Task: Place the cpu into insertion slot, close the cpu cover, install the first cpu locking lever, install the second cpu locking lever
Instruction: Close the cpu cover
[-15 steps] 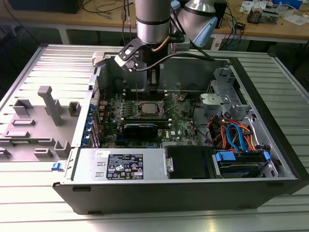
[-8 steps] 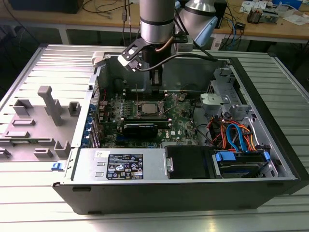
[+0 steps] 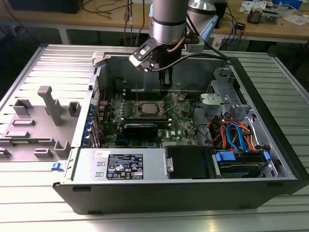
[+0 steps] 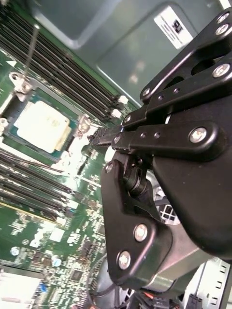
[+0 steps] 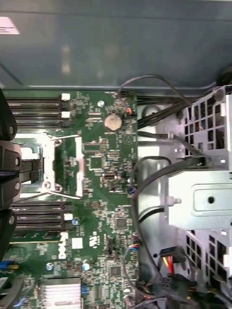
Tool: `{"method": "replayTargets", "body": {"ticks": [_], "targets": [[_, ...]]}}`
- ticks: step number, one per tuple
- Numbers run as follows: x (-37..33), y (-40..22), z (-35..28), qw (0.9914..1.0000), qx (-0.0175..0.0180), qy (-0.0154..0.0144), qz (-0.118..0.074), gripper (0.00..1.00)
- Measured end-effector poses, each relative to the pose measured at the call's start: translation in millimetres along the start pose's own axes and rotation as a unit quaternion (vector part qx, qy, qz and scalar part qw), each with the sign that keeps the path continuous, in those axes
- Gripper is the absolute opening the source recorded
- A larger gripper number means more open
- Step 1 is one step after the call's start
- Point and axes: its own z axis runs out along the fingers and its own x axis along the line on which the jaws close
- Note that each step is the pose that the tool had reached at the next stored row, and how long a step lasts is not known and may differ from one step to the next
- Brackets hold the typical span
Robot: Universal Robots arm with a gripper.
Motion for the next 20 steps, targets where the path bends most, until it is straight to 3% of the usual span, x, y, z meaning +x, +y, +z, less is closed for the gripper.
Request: {"method": "replayTargets", "body": {"ticks": [3, 9, 20], "targets": [[0.2, 11.2, 0.5, 1.00000, 0.0022, 0.0000, 0.000, 0.11], [0.5, 22.4, 1.0, 0.99999, 0.0046, 0.0000, 0.000, 0.11], [0.5, 24.0, 1.0, 0.99999, 0.0051, -0.0001, 0.000, 0.11]]}}
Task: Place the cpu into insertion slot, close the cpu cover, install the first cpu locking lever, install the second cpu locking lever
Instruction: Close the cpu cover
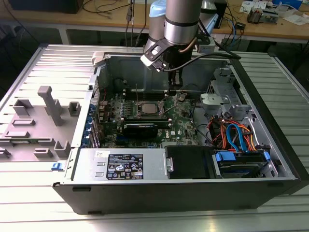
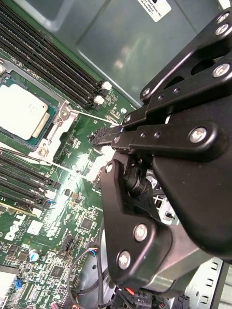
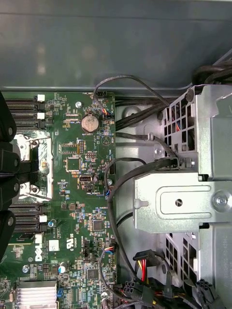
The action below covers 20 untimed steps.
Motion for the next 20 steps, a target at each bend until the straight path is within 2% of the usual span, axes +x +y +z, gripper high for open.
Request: {"method": "replayTargets", "body": {"ticks": [4, 6, 10, 12, 13, 16, 18, 20], "targets": [[0.0, 0.3, 0.0, 1.00000, 0.0001, 0.0000, 0.000, 0.11], [0.0, 1.9, 0.1, 1.00000, 0.0014, 0.0000, 0.000, 0.11], [0.1, 11.7, 0.4, 0.99996, 0.0089, -0.0001, 0.000, 0.11], [0.2, 17.0, 0.6, 0.99990, 0.0144, -0.0001, 0.000, 0.11], [0.2, 20.9, 0.7, 0.99982, 0.0189, -0.0002, 0.000, 0.11], [0.4, 27.2, 1.0, 0.99966, 0.0261, -0.0002, 0.000, 0.11], [0.4, 29.9, 1.0, 0.99957, 0.0294, -0.0003, -0.001, 0.11], [0.4, 30.1, 1.0, 0.99956, 0.0295, -0.0003, 0.000, 0.11]]}}
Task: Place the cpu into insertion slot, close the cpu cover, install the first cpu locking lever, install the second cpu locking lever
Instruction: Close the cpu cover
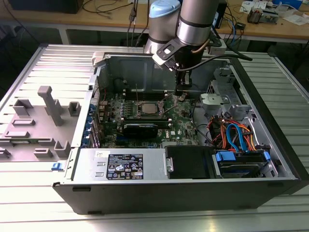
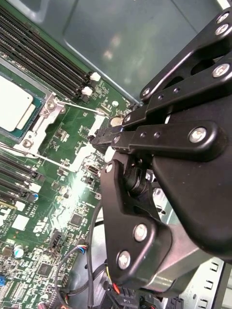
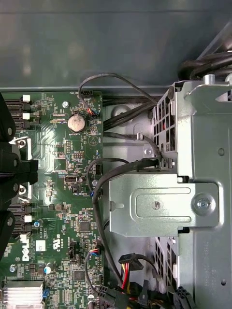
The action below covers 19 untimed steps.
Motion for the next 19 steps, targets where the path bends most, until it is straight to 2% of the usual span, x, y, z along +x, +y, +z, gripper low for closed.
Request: {"method": "replayTargets", "body": {"ticks": [4, 8, 13, 14, 15, 19], "targets": [[0.0, 1.2, 0.1, 1.00000, 0.0002, 0.0000, -0.001, 0.11], [0.0, 4.7, 0.7, 0.99998, 0.0024, -0.0003, -0.005, 0.11], [0.1, 8.0, 3.8, 0.99909, 0.0022, -0.0013, -0.043, 0.11], [0.1, 10.9, 4.4, 0.99887, 0.0021, -0.0015, -0.047, 0.11], [0.3, 13.6, 5.4, 0.99881, 0.0020, -0.0014, -0.049, 0.11], [1.0, 17.3, 8.6, 0.99866, 0.0020, -0.0015, -0.052, 0.11]]}}
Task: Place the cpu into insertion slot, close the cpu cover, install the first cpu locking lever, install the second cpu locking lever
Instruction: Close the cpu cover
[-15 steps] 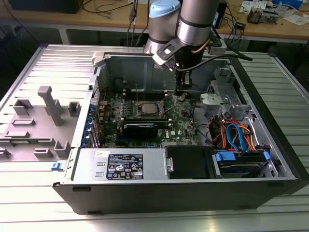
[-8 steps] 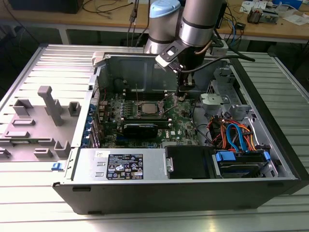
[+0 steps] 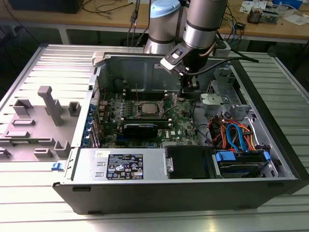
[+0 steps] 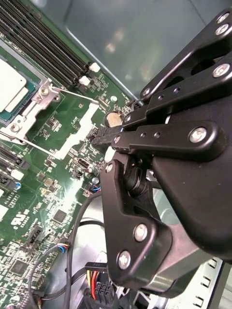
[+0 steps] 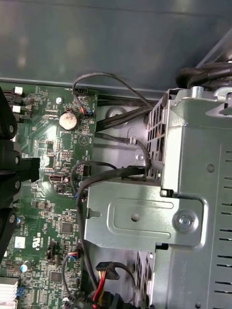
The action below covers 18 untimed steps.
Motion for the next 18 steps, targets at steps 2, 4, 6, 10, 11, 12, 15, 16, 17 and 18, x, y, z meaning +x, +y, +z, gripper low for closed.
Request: {"method": "replayTargets", "body": {"ticks": [2, 4, 6, 10, 11, 12, 15, 16, 17, 18], "targets": [[0.1, 0.9, 2.2, 1.00000, 0.0000, 0.0000, -0.001, 0.11], [0.1, 1.5, 5.4, 1.00000, 0.0000, 0.0000, -0.001, 0.11], [0.1, 1.8, 8.5, 1.00000, 0.0000, 0.0000, -0.002, 0.11], [0.5, 2.1, 11.2, 1.00000, 0.0001, 0.0000, -0.002, 0.11], [1.2, -1.4, 13.3, 1.00000, 0.0001, 0.0000, -0.002, 0.11], [1.4, -2.0, 13.3, 1.00000, 0.0002, 0.0000, -0.002, 0.11], [1.6, -4.6, 13.4, 1.00000, 0.0003, 0.0000, -0.002, 0.11], [1.7, -5.9, 13.4, 1.00000, 0.0004, 0.0000, -0.002, 0.11], [1.8, -6.7, 13.5, 1.00000, 0.0004, 0.0000, -0.002, 0.11], [1.9, -7.7, 13.5, 1.00000, 0.0004, 0.0000, -0.002, 0.11]]}}
